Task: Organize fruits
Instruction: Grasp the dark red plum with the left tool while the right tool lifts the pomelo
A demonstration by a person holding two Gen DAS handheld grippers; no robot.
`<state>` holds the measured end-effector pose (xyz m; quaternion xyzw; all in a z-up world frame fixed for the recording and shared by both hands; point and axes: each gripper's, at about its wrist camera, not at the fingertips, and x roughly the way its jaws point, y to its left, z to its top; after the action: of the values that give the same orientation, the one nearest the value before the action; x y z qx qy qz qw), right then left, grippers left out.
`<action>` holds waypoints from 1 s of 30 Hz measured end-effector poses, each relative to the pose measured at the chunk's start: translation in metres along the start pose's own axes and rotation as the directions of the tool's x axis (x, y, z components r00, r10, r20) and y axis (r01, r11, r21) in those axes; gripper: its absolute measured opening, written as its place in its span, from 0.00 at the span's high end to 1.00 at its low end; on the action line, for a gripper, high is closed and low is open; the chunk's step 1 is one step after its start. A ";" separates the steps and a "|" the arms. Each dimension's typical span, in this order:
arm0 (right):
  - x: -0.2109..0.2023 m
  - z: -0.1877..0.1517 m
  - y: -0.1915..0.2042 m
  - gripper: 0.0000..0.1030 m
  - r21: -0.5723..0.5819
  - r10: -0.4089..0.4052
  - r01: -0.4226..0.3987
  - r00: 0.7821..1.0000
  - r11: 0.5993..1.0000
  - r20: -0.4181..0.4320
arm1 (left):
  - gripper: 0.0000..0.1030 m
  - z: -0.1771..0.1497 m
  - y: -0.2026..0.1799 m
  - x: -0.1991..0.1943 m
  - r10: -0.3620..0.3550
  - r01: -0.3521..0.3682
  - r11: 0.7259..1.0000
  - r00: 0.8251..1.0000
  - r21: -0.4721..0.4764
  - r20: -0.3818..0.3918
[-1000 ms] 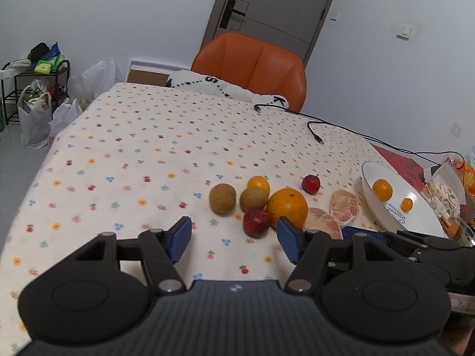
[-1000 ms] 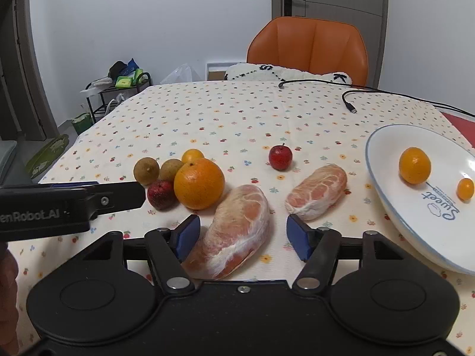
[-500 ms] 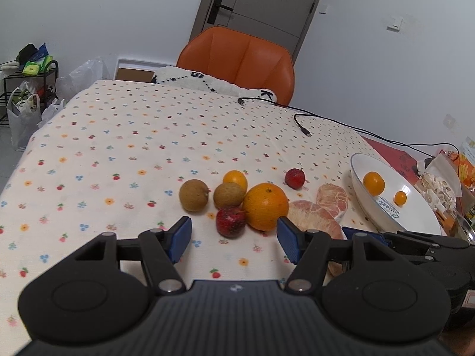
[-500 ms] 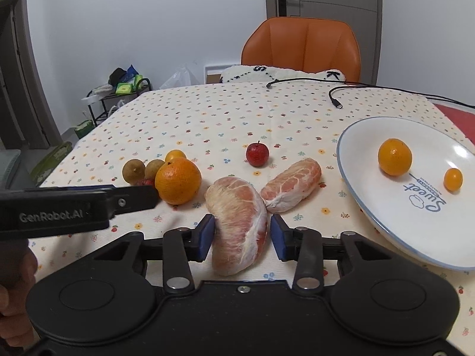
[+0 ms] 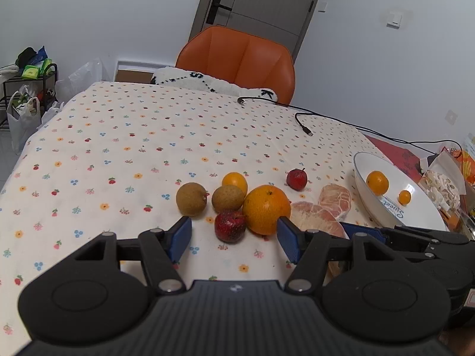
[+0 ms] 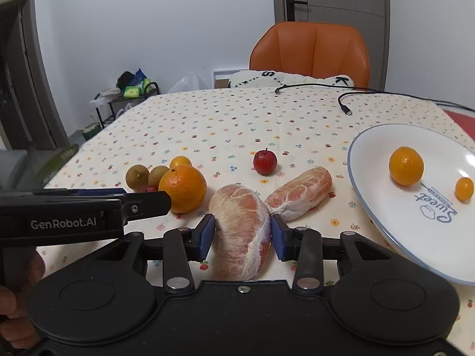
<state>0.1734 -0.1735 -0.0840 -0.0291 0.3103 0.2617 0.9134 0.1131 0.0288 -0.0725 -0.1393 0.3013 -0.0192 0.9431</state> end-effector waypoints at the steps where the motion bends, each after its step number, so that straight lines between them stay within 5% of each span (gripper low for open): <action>1: -0.001 0.000 -0.002 0.63 0.007 0.007 -0.007 1.000 1.000 0.000 | 0.40 0.000 0.000 0.000 0.000 0.000 1.000 1.000 0.000 0.001; 16: -0.016 -0.003 -0.019 0.63 0.078 0.039 -0.040 0.999 0.996 0.006 | 0.60 -0.002 -0.006 0.000 -0.026 0.026 0.999 0.999 0.039 0.020; 19: -0.018 -0.004 -0.021 0.63 0.086 0.043 -0.043 0.999 0.995 0.010 | 0.82 -0.004 -0.004 0.000 -0.017 0.017 0.999 1.000 0.038 0.007; 30: -0.028 -0.005 -0.023 0.63 0.093 0.050 -0.052 0.998 0.994 0.027 | 0.83 -0.005 -0.011 -0.017 -0.034 0.032 0.998 0.999 0.049 0.024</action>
<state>0.1636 -0.2067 -0.0741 0.0248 0.3117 0.2705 0.9105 0.0966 0.0187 -0.0634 -0.1216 0.2867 -0.0404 0.9494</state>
